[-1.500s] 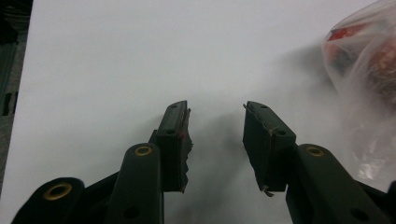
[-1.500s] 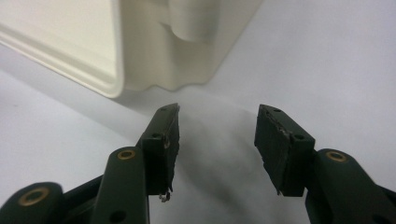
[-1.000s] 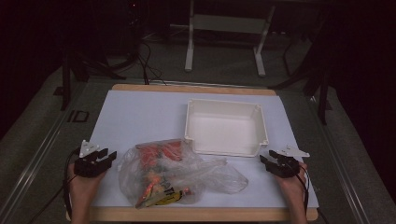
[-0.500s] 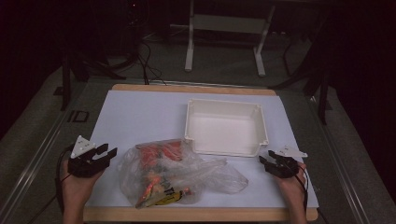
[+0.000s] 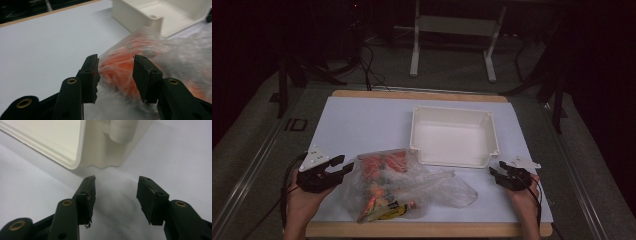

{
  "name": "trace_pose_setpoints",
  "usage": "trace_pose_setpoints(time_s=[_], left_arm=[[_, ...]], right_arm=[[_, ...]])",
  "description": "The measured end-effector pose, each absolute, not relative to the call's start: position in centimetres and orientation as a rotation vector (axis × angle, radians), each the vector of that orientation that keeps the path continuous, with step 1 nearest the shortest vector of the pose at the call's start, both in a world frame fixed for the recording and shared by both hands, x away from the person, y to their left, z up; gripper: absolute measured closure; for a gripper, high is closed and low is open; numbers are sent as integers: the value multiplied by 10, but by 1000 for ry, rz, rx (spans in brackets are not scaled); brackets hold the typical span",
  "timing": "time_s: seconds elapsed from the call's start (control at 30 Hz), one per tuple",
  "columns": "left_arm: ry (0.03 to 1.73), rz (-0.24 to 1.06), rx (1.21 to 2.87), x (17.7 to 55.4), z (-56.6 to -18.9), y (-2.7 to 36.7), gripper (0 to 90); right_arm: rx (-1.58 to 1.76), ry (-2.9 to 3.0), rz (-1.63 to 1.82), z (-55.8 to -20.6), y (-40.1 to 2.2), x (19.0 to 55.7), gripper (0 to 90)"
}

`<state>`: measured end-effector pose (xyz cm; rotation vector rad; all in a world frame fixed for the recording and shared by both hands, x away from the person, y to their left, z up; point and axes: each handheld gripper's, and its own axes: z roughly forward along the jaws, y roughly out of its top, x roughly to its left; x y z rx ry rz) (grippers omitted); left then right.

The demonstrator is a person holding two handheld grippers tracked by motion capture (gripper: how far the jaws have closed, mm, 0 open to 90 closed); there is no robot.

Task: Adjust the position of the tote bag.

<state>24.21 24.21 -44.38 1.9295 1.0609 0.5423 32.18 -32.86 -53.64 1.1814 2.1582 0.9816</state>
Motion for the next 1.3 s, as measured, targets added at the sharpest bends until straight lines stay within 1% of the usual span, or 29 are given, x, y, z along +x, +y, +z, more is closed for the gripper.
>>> trace_pose_setpoints(time_s=[0.53, 0.97, 1.3], left_arm=[[908, 479, 2028, 240, -435, 200, 539], [779, 358, 2076, 242, -436, 174, 540], [706, 310, 2090, 242, -433, 157, 540]], right_arm=[[1179, 2160, 976, -537, -328, 322, 487], [1177, 2162, 967, -537, -328, 322, 486], [1179, 2166, 962, -537, -327, 322, 486]])
